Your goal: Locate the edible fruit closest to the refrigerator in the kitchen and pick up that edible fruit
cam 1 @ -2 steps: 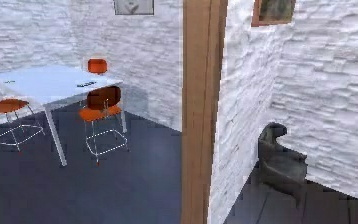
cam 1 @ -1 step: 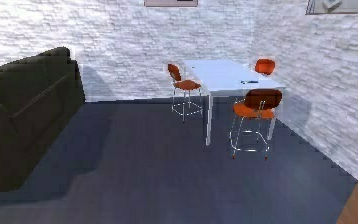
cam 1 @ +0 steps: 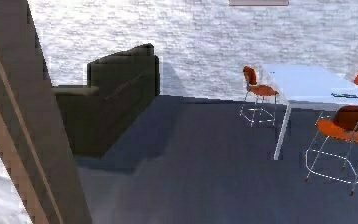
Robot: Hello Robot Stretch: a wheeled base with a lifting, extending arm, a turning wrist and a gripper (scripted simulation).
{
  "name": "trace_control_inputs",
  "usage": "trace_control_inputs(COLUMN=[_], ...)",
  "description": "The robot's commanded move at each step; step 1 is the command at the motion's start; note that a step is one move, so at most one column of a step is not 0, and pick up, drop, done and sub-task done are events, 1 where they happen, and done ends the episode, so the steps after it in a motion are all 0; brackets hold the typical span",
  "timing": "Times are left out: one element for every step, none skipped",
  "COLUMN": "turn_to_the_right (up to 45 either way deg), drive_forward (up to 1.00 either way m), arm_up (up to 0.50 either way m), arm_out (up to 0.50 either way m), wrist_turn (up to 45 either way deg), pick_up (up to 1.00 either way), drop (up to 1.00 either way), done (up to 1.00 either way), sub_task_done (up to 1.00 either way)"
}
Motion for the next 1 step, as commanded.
trace_control_inputs(turn_to_the_right=[0.0], drive_forward=[0.80], arm_up=[0.00], arm_out=[0.00], wrist_turn=[0.0], pick_up=[0.00], drop=[0.00], done=[0.00], sub_task_done=[0.00])
